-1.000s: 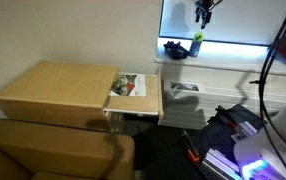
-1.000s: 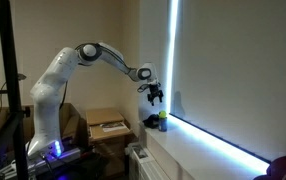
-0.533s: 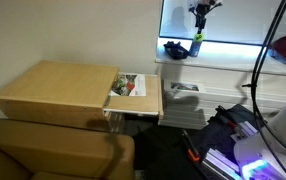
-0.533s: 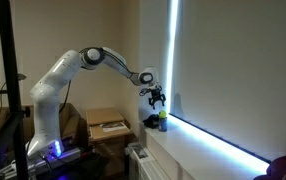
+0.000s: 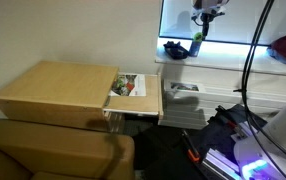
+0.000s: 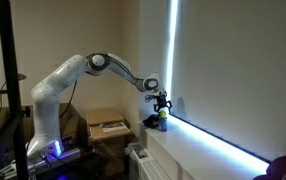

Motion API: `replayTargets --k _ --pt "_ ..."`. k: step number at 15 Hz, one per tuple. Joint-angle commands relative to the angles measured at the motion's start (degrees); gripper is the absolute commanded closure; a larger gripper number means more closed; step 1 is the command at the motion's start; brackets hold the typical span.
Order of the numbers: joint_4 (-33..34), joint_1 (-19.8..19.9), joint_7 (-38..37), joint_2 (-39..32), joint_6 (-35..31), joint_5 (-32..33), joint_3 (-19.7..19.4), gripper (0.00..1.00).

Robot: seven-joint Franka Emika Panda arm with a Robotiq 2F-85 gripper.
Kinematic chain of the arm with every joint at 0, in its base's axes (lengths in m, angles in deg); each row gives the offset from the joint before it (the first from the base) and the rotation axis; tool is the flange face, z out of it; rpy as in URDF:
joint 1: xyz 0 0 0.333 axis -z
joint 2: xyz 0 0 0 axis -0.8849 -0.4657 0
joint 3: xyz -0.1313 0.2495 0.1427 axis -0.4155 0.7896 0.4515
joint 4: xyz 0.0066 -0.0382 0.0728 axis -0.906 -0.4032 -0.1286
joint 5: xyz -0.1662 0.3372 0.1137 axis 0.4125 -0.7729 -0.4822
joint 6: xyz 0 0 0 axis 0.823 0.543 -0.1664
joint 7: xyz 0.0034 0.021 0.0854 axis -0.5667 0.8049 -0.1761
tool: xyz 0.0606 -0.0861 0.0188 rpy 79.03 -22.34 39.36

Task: Remove the yellow ball from the top of the blue container on the windowsill and place it on the nightstand

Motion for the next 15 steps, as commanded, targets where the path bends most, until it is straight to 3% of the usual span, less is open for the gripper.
replayTargets --k 1,8,9,15 --pt "1.0 0.5 0.1 -0.8 0.2 -0.1 0.0 0.0" --pt "0.6 3.8 9.0 0.2 -0.2 -6.1 5.0 0.0" --pt "1.4 1.9 5.7 -0.9 0.2 -4.6 2.7 0.0" --pt "1.1 2.7 7.8 -0.4 0.2 -5.7 3.9 0.0"
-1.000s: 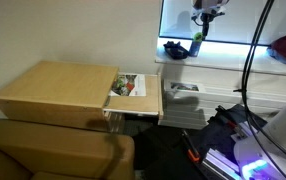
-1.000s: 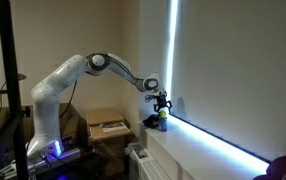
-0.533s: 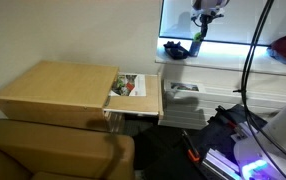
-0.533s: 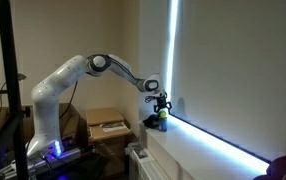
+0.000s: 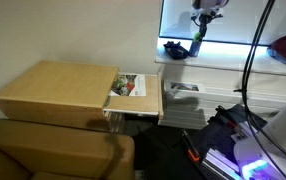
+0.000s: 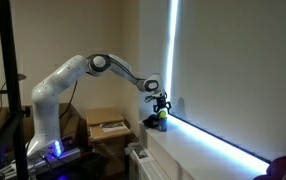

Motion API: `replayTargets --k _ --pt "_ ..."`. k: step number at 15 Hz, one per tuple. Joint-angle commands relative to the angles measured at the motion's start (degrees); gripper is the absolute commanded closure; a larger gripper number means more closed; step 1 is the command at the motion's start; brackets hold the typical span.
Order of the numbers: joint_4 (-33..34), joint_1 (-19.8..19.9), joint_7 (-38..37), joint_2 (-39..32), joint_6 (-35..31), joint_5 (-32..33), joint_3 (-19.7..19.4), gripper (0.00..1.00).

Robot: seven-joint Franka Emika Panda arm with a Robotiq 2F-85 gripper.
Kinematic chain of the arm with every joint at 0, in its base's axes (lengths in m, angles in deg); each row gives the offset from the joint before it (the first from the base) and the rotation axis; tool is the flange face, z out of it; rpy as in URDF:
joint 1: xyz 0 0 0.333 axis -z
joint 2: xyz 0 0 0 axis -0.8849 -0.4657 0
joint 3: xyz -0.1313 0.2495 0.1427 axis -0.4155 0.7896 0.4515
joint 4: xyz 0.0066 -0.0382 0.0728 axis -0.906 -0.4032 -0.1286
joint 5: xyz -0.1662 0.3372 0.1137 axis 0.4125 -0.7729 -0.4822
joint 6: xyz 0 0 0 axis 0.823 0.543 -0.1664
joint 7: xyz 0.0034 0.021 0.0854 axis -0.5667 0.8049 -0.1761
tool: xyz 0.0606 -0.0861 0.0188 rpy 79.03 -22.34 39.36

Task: Remove the yellow ball from the top of the blue container on the windowsill and place it on the nightstand

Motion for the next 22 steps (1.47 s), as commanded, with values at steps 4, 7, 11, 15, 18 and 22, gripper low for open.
replayTargets --k 4,7,11,15,18,22 --pt "0.4 -0.2 0.5 -0.3 0.3 -0.3 -0.2 0.0" --pt "0.1 0.2 1.6 0.0 0.0 -1.1 0.7 0.27" --pt "-0.5 0.1 2.9 0.6 -0.6 -1.4 1.8 0.55" --pt "-1.2 0.2 2.7 1.6 -0.9 -0.5 1.9 0.58" --pt "-4.2 0.0 3.8 5.7 -2.9 0.9 0.2 0.58" --pt "-12.0 -1.2 7.9 14.2 -7.8 5.0 -3.2 0.58"
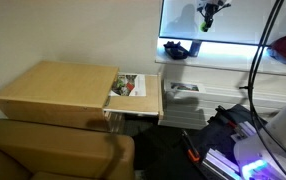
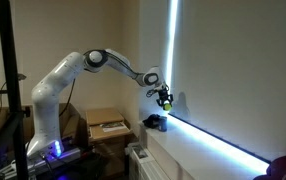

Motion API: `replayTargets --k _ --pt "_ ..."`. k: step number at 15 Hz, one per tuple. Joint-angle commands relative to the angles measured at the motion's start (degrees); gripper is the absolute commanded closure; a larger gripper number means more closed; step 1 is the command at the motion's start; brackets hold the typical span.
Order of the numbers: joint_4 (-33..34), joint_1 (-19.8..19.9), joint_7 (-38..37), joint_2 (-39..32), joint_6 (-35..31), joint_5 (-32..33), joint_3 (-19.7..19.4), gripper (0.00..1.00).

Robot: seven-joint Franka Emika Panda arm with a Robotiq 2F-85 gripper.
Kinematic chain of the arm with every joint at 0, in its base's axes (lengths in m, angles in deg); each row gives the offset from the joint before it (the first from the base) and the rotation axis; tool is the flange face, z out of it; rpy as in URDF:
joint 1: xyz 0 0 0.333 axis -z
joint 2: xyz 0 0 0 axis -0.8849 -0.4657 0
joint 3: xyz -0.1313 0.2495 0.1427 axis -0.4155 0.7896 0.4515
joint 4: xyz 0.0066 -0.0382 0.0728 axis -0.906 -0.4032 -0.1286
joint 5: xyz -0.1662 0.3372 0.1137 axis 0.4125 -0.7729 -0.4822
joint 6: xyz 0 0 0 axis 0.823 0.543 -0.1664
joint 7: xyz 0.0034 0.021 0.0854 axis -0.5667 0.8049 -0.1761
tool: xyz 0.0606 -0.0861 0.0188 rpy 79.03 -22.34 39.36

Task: Remove the yellow ball from the top of the blue container on the windowsill and place it on the nightstand

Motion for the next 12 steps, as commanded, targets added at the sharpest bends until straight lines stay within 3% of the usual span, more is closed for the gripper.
replayTargets --k 1,6,9,10,11,12 --pt "-11.9 -1.2 6.0 10.7 -4.2 3.7 -1.7 0.58" --pt "-26.0 -2.3 20.3 21.5 -3.1 8.9 -1.8 0.58" --pt "-35.1 -3.8 26.9 27.8 -7.2 13.4 -2.8 0.58" --pt "-37.2 -4.1 24.9 29.3 -10.0 14.1 -3.7 0.58" --pt "-36.7 -3.6 23.8 29.6 -10.4 12.7 -3.9 0.58" --pt "-32.1 -3.7 23.9 25.3 -7.5 12.0 -3.3 0.58"
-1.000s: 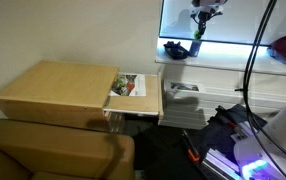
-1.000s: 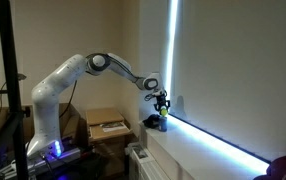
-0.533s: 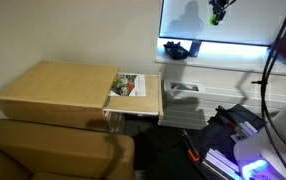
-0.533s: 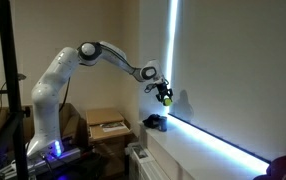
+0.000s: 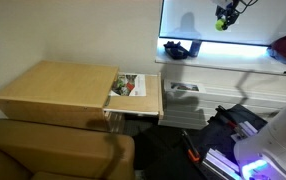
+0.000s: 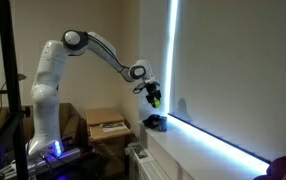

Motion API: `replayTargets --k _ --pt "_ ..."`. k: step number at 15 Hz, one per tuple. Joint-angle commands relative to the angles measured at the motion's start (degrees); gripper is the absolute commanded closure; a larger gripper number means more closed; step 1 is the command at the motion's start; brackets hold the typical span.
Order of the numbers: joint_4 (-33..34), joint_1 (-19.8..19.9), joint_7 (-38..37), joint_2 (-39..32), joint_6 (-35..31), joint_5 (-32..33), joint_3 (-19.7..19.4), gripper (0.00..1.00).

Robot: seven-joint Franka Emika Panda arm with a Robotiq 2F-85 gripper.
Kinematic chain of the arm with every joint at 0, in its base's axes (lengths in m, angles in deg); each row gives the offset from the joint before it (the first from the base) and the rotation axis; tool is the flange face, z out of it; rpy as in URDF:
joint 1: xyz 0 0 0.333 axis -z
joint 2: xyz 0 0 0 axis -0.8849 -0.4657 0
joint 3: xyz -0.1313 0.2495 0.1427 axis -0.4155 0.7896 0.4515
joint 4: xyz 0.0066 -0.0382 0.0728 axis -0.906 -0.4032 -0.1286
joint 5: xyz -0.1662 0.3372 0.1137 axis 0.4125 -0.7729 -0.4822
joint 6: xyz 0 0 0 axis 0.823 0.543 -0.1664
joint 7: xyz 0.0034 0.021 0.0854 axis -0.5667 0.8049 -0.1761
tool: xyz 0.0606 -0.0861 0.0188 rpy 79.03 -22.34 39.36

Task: Remove the yellow ball from the top of the blue container on the windowsill and place it on the nightstand

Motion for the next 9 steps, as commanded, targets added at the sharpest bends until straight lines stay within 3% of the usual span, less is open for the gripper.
replayTargets --k 1,4,5,9 --pt "-0.5 -0.5 0.4 0.7 -0.1 -0.4 -0.8 0.33" --pt "-0.3 -0.6 0.4 0.1 -0.1 -0.5 -0.9 0.33" --pt "-0.2 -1.3 0.9 -1.1 1.0 0.1 -0.4 0.58" --pt "-12.7 -6.8 4.3 4.5 -3.7 4.4 2.6 0.58"
